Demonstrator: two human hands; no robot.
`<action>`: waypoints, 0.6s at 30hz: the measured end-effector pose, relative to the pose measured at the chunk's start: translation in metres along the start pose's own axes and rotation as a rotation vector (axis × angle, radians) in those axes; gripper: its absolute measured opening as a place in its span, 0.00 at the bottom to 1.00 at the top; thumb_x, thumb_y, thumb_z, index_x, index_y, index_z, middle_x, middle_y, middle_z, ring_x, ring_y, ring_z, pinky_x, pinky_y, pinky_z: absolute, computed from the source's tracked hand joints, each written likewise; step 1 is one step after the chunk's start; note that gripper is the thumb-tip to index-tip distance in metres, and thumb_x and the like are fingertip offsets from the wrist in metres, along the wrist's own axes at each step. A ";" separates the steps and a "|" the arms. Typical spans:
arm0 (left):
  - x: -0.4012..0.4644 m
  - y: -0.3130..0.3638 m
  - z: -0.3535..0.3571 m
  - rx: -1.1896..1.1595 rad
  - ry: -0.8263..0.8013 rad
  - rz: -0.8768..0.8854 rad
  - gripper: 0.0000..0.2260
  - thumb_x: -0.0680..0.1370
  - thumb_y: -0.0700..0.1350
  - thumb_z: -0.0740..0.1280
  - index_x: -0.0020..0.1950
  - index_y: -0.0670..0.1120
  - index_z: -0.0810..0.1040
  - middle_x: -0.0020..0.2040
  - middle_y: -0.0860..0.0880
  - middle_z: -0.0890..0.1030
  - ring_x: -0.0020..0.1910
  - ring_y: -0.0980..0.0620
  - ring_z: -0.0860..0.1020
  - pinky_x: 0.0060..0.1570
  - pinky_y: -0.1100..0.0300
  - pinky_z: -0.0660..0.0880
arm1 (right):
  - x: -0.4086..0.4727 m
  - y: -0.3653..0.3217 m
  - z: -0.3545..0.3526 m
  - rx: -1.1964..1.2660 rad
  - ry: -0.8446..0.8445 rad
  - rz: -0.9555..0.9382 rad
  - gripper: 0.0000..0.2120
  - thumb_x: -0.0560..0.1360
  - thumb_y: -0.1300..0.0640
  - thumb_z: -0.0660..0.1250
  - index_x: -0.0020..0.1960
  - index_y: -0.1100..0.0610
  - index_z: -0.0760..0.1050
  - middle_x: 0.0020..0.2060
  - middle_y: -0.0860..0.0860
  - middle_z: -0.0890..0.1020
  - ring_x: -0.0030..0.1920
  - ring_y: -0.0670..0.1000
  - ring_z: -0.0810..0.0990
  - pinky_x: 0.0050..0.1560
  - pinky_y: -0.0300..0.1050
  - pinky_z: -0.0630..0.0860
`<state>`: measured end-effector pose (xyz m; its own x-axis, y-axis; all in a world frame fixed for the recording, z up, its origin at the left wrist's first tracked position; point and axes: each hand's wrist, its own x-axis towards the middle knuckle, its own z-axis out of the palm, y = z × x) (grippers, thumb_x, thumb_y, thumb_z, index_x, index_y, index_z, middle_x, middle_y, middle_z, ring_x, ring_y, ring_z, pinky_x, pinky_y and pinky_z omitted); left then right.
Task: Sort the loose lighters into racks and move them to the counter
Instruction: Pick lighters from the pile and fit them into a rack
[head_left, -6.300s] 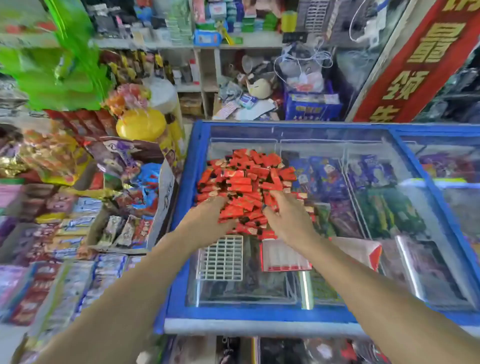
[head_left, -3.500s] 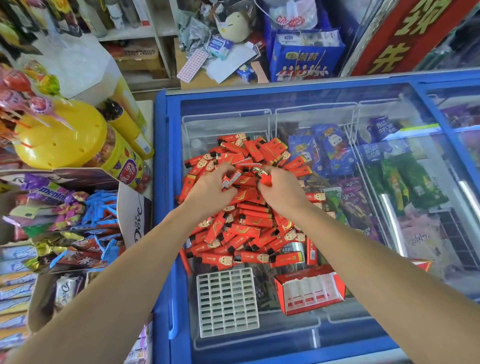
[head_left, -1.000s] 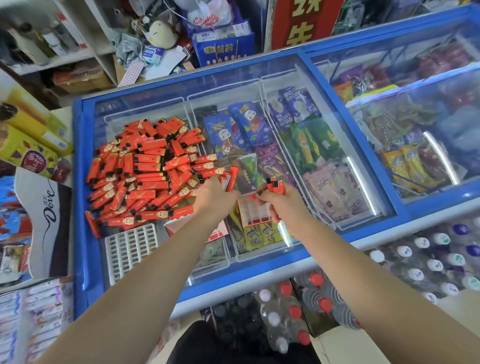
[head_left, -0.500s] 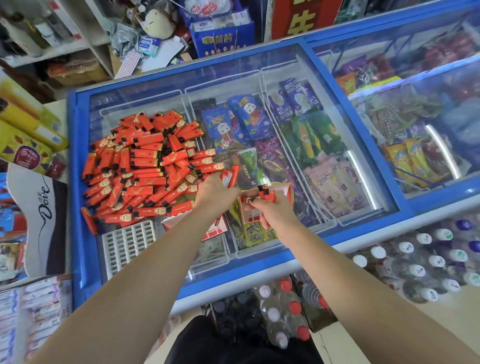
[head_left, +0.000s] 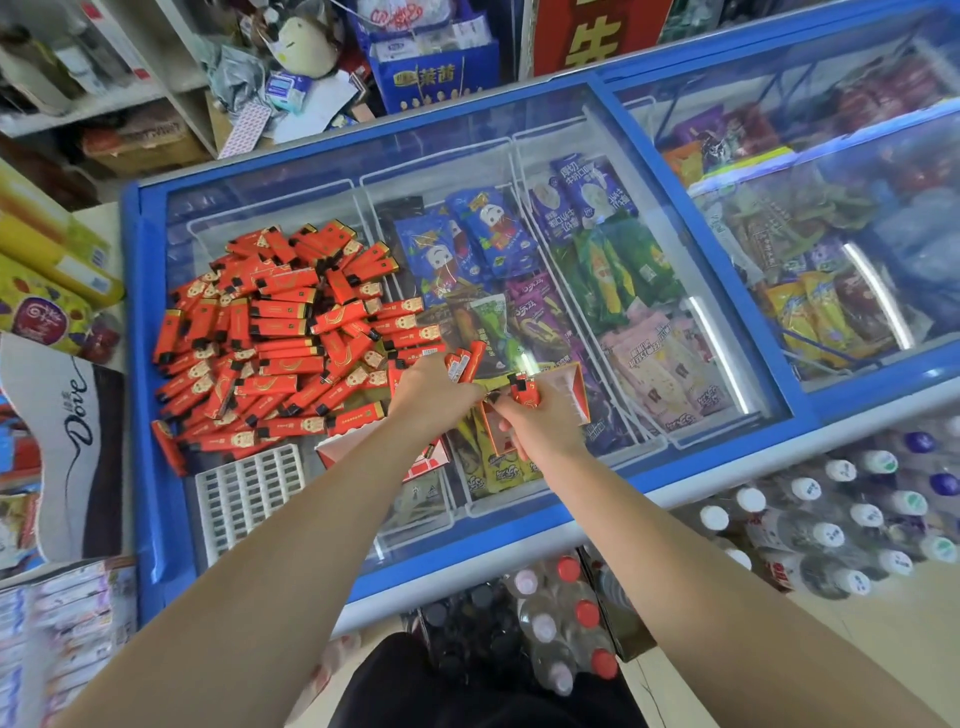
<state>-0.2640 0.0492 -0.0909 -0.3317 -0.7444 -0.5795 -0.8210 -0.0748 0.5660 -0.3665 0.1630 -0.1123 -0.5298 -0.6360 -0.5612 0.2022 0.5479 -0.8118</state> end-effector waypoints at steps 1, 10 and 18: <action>0.000 0.000 0.000 -0.004 0.005 -0.002 0.25 0.72 0.48 0.72 0.66 0.41 0.76 0.44 0.44 0.84 0.34 0.48 0.83 0.37 0.51 0.82 | 0.000 0.000 0.000 0.004 -0.001 0.019 0.08 0.79 0.59 0.66 0.41 0.57 0.76 0.32 0.51 0.79 0.20 0.43 0.69 0.24 0.37 0.65; -0.004 0.006 0.002 -0.057 0.051 0.070 0.18 0.72 0.48 0.74 0.58 0.42 0.78 0.40 0.46 0.81 0.33 0.47 0.79 0.37 0.49 0.81 | -0.005 -0.004 -0.018 0.354 -0.009 0.186 0.07 0.79 0.62 0.67 0.54 0.63 0.81 0.40 0.57 0.84 0.40 0.54 0.84 0.34 0.47 0.82; -0.009 0.017 0.006 -0.427 -0.072 -0.021 0.25 0.72 0.51 0.78 0.60 0.34 0.80 0.37 0.46 0.85 0.29 0.51 0.75 0.32 0.58 0.75 | -0.018 -0.005 -0.023 0.234 -0.146 0.106 0.06 0.79 0.67 0.66 0.48 0.63 0.82 0.41 0.57 0.84 0.44 0.55 0.84 0.46 0.55 0.85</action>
<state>-0.2779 0.0587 -0.0797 -0.3608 -0.6928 -0.6244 -0.5670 -0.3686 0.7366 -0.3766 0.1837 -0.0941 -0.3751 -0.6627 -0.6482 0.4434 0.4858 -0.7532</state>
